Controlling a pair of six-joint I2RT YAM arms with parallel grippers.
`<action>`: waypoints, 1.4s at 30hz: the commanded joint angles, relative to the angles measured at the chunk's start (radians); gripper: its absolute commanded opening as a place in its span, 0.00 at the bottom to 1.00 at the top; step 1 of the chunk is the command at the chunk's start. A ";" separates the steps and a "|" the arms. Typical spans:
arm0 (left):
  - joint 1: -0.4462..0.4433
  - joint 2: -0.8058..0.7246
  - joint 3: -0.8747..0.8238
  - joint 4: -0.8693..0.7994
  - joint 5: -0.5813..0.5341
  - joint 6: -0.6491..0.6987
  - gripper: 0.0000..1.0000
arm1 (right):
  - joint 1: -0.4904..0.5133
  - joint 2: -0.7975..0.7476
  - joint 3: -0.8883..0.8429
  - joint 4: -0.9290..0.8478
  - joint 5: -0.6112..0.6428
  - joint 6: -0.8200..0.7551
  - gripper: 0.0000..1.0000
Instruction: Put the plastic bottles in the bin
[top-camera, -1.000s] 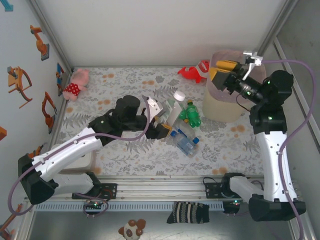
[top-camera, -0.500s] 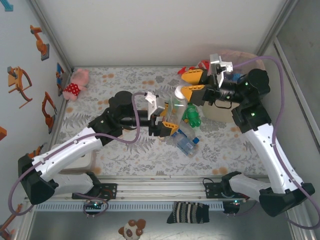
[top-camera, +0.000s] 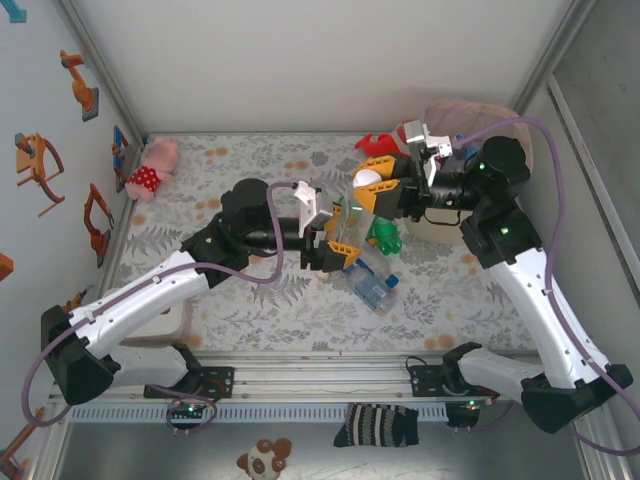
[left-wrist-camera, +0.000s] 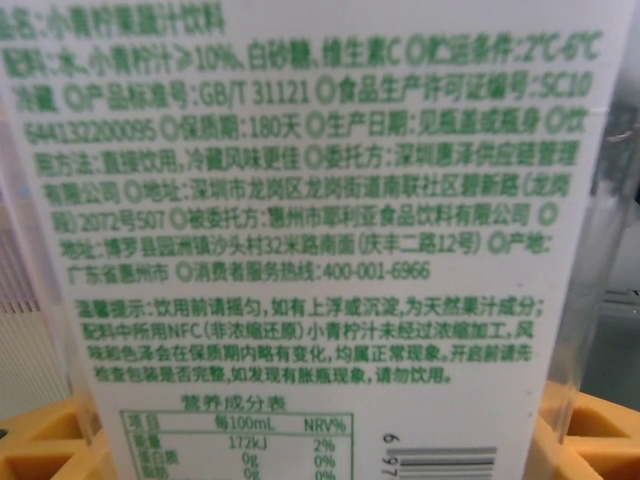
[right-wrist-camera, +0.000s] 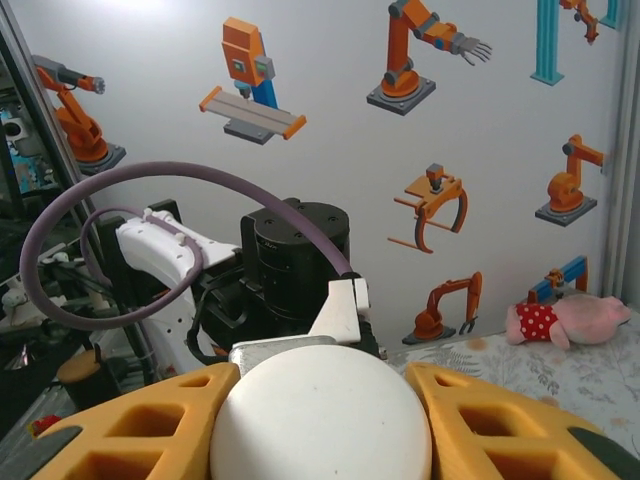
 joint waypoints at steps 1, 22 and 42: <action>0.003 -0.011 0.021 0.045 0.004 0.022 0.64 | 0.012 -0.008 0.035 -0.007 0.016 -0.007 0.29; 0.019 -0.101 -0.060 0.049 -0.124 0.017 0.88 | -0.207 0.126 0.422 -0.569 0.735 -0.112 0.27; 0.022 -0.147 -0.108 0.057 -0.142 0.011 0.88 | -0.556 0.580 0.745 -0.945 0.987 -0.092 0.25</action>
